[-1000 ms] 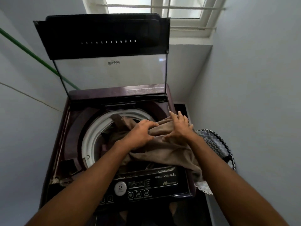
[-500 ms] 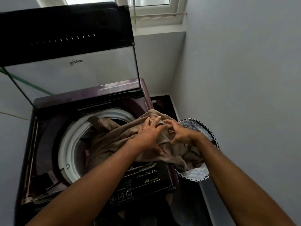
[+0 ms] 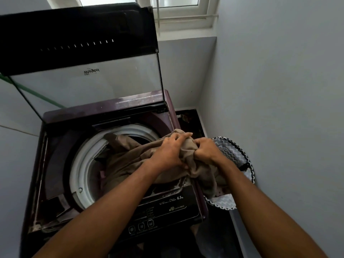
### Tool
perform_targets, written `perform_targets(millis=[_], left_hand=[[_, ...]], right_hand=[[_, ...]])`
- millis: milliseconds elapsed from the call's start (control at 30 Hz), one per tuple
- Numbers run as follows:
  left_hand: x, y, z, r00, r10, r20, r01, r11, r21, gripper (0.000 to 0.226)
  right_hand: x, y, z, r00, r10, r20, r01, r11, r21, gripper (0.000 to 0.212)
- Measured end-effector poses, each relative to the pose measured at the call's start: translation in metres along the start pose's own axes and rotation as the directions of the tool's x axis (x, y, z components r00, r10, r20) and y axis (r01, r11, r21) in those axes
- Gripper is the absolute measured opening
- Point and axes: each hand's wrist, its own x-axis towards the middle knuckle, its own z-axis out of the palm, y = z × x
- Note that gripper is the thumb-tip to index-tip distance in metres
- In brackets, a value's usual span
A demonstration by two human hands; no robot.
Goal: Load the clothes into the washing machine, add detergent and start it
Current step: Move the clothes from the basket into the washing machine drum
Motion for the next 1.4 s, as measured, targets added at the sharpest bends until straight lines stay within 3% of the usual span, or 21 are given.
perform_targets(millis=[100, 300, 367, 467, 600, 733, 967, 1067, 1167, 1267, 1333, 1400], left_hand=[[-0.003, -0.006, -0.014, 0.993, -0.024, -0.111, 0.005, 0.986, -0.165, 0.102], [-0.028, -0.028, -0.066, 0.956, -0.067, -0.284, -0.024, 0.952, -0.306, 0.087], [-0.039, -0.037, -0.080, 0.936, -0.087, -0.341, -0.028, 0.947, -0.319, 0.083], [-0.060, -0.055, -0.099, 0.896, -0.140, -0.420, -0.016, 0.937, -0.348, 0.079], [-0.087, -0.081, -0.117, 0.857, -0.221, -0.465, 0.037, 0.928, -0.372, 0.079], [-0.112, -0.108, -0.127, 0.828, -0.289, -0.481, 0.081, 0.910, -0.407, 0.077], [-0.139, -0.154, -0.117, 0.830, -0.383, -0.405, 0.199, 0.882, -0.426, 0.079], [-0.139, -0.175, -0.099, 0.837, -0.407, -0.366, 0.321, 0.907, -0.272, 0.091], [-0.140, -0.195, -0.077, 0.848, -0.522, -0.092, 0.527, 0.849, 0.038, 0.111], [-0.146, -0.206, -0.064, 0.811, -0.521, 0.267, 0.484, 0.853, 0.194, 0.103], [-0.143, -0.210, -0.056, 0.816, -0.473, 0.334, 0.445, 0.881, 0.159, 0.088], [-0.136, -0.212, -0.049, 0.855, -0.448, 0.260, 0.444, 0.893, 0.078, 0.078]], right_hand=[[-0.003, -0.036, -0.010, 0.992, -0.057, -0.113, 0.069, 0.992, 0.105, 0.016], [0.008, -0.103, -0.007, 0.977, -0.100, -0.187, 0.156, 0.936, 0.315, 0.011], [0.013, -0.123, 0.000, 0.975, -0.112, -0.192, 0.180, 0.906, 0.384, 0.017], [0.018, -0.157, 0.015, 0.974, -0.151, -0.168, 0.213, 0.862, 0.460, 0.008], [0.026, -0.194, 0.038, 0.959, -0.256, -0.124, 0.284, 0.834, 0.474, 0.031], [0.040, -0.220, 0.071, 0.952, -0.289, -0.098, 0.300, 0.831, 0.468, 0.039], [0.055, -0.233, 0.128, 0.966, -0.256, 0.031, 0.209, 0.847, 0.490, 0.043], [0.064, -0.227, 0.159, 0.979, -0.199, 0.052, 0.160, 0.897, 0.411, 0.032], [0.066, -0.219, 0.180, 0.962, -0.114, 0.248, 0.057, 0.973, 0.225, 0.037], [0.063, -0.208, 0.186, 0.867, -0.040, 0.496, 0.091, 0.993, -0.079, 0.058], [0.060, -0.201, 0.181, 0.909, -0.047, 0.413, 0.128, 0.977, -0.171, 0.059], [0.057, -0.196, 0.169, 0.985, -0.093, 0.143, 0.122, 0.970, -0.209, 0.046]])
